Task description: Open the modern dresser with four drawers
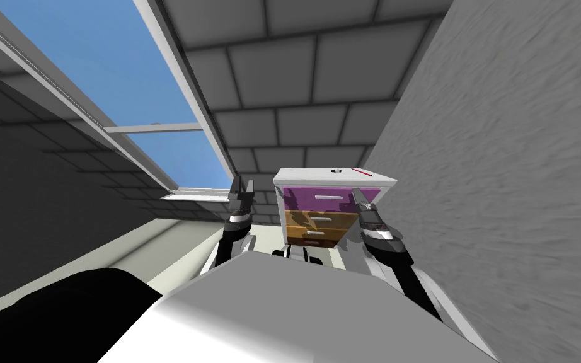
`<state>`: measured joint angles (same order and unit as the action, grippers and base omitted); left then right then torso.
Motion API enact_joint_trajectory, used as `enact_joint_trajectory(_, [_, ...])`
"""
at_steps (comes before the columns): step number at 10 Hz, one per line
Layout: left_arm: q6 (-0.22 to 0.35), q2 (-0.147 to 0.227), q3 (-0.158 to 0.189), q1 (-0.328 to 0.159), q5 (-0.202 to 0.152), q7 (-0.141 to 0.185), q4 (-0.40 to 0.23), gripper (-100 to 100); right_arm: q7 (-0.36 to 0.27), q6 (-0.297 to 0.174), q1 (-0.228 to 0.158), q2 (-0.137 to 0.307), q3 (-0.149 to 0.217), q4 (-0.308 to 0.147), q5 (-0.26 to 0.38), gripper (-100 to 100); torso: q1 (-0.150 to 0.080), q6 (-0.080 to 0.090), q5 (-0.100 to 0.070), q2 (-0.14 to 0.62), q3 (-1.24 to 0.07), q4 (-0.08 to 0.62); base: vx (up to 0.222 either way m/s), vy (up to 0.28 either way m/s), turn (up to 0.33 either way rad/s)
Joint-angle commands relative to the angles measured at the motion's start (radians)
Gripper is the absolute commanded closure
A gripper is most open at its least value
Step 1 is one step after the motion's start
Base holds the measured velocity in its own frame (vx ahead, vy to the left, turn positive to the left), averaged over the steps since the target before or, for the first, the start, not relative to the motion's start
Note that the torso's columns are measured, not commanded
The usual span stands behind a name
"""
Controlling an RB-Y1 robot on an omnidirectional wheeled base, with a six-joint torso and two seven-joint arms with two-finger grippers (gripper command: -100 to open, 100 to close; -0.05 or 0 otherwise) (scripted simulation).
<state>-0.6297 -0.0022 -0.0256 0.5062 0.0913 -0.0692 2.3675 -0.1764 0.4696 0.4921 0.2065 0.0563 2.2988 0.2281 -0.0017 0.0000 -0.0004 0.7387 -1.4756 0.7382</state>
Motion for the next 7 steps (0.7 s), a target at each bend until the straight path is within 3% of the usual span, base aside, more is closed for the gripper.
enact_joint_trajectory(1, [0.0,0.0,0.0,0.0,0.0,0.0,0.0,0,-0.072,-0.008,-0.003,0.009,0.021,-0.014,0.068,-100,0.0,0.0,0.0,-0.001,0.0,0.0,0.025,0.092,-0.054])
enact_joint_trajectory(7, [0.0,0.0,0.0,0.0,0.0,0.0,0.0,0,-0.212,-0.025,-0.009,0.023,0.06,-0.046,0.2,-100,0.002,0.0,0.0,-0.001,-0.001,0.0,0.012,0.085,-0.037])
